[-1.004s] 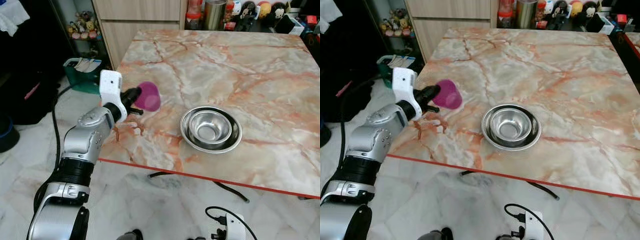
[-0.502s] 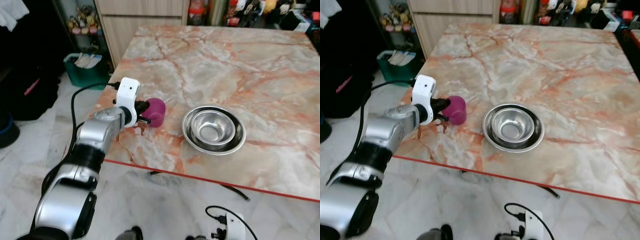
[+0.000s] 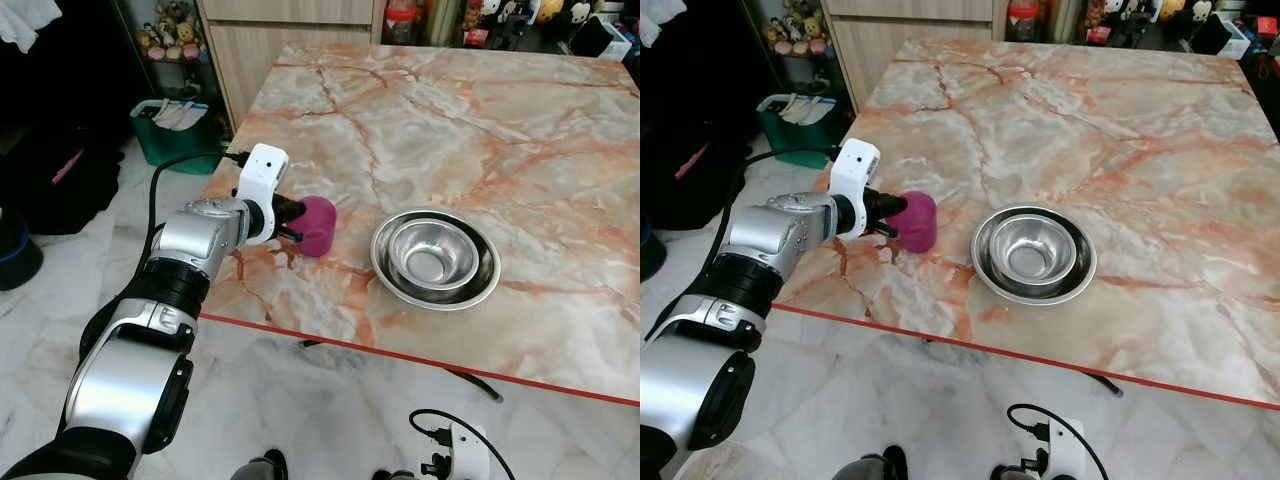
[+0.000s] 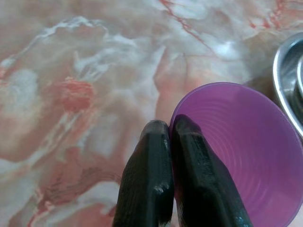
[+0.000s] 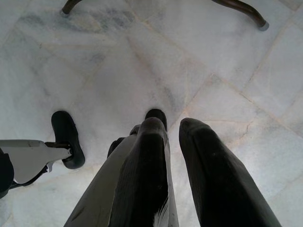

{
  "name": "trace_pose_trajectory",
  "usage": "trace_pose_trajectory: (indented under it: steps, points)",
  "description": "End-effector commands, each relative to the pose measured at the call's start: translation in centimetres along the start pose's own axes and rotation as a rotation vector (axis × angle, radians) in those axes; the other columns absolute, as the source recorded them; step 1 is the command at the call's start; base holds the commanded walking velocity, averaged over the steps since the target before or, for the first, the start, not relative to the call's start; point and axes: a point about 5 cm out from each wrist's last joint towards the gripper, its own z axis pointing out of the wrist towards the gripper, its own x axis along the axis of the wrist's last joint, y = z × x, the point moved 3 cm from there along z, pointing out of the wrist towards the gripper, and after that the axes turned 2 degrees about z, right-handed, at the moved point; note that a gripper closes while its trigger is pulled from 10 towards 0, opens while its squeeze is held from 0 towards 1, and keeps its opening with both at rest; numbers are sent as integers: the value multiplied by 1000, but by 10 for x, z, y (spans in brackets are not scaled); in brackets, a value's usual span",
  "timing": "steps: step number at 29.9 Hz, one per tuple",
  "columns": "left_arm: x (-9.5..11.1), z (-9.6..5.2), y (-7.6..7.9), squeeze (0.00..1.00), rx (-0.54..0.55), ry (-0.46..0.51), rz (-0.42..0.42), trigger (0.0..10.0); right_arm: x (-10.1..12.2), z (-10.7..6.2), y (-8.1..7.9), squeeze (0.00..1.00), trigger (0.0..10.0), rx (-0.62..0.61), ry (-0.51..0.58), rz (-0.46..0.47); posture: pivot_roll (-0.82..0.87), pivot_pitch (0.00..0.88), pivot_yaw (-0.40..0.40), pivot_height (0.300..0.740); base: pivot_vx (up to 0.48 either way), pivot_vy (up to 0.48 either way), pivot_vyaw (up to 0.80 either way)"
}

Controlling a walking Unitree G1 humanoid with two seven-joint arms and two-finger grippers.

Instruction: Setting the table

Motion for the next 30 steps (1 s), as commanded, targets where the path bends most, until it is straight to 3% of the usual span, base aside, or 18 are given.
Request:
trace_pose_trajectory:
  steps: [1,16,25,26,27,28,29,30]
  points:
    - [9,-4,-1,0,-18,4,7,10000,-10,-2,0,0,10000,-1,-31,9,46,157,55,740,0,0,0]
    - [-1,3,23,0,-116,-17,-16,10000,-10,-2,-1,0,10000,-1,-32,12,44,159,56,740,0,0,0]
    - [-1,3,25,0,-127,-20,7,10000,-10,-2,-1,0,10000,-3,-33,14,46,158,58,740,0,0,0]
    - [-1,2,25,141,-128,-21,8,10000,-10,-2,-1,0,10000,-3,-33,15,45,159,59,740,0,0,0]
    - [-1,2,25,141,-129,-21,9,10000,-10,-2,-1,0,10000,-4,-33,16,45,159,59,740,0,0,0]
    - [-1,2,26,431,-131,-22,11,10000,-10,-2,-1,0,10000,-3,-33,16,47,161,59,740,0,0,0]
    - [-1,2,26,451,-132,-22,11,10000,-10,-2,-1,0,10000,-2,-33,16,47,161,59,740,0,0,0]
    - [-1,2,26,600,-134,-21,13,10000,-10,-2,-1,0,10000,-3,-33,16,46,161,59,740,0,0,0]
